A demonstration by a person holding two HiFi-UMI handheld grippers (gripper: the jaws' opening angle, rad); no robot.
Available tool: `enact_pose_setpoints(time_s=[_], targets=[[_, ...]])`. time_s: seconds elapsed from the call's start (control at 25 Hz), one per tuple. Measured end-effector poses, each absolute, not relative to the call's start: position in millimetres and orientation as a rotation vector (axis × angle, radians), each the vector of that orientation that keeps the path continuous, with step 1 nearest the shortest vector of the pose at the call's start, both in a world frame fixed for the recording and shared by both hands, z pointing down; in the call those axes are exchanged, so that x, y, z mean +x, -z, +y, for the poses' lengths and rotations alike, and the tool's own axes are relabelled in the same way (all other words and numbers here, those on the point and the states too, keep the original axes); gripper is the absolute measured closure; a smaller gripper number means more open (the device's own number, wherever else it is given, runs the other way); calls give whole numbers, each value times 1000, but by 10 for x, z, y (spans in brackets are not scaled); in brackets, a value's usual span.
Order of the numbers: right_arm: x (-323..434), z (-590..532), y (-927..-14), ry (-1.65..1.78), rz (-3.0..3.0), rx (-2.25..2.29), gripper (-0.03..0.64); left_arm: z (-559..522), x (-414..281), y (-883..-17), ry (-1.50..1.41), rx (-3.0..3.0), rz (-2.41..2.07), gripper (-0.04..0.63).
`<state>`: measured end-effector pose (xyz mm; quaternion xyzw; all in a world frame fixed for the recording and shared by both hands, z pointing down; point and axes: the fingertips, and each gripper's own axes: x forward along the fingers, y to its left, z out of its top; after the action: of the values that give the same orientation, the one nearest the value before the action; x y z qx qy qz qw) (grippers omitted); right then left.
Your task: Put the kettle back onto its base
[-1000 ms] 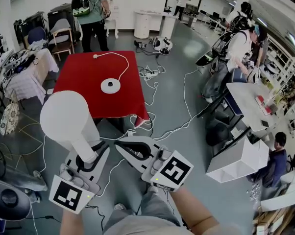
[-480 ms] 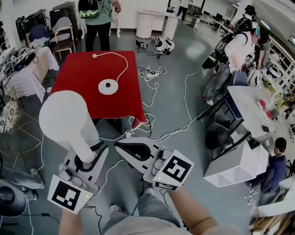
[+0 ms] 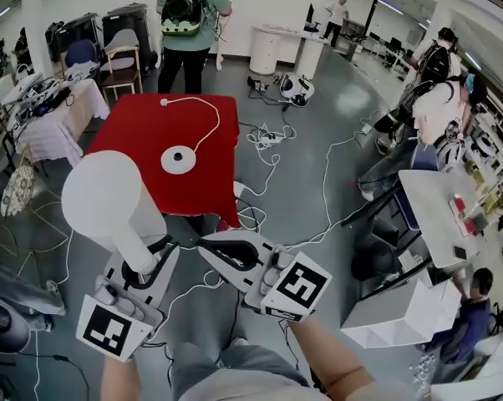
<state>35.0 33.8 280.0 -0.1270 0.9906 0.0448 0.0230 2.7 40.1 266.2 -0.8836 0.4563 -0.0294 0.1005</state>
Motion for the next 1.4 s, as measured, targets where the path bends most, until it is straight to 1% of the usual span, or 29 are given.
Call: enact_pose_setpoints(time_s=[0.24,0.56,1.08,1.4], targets=[[491,19,-2787,-134,3057,-381,607,49,115,-2605,75,-2573,1373,548],[331,-638,-2849,-138,3041,-467,607,-681,-32,-2680,53,-2623,1281,548],[-295,-2069,-3055,-87,2990,-783,609,-2017,-582,-3201,87,-2791,923,549],[-431,-2551,-3419,-53,3001,-902,608,-2733,-623,-3752,79,-2886,789,549]])
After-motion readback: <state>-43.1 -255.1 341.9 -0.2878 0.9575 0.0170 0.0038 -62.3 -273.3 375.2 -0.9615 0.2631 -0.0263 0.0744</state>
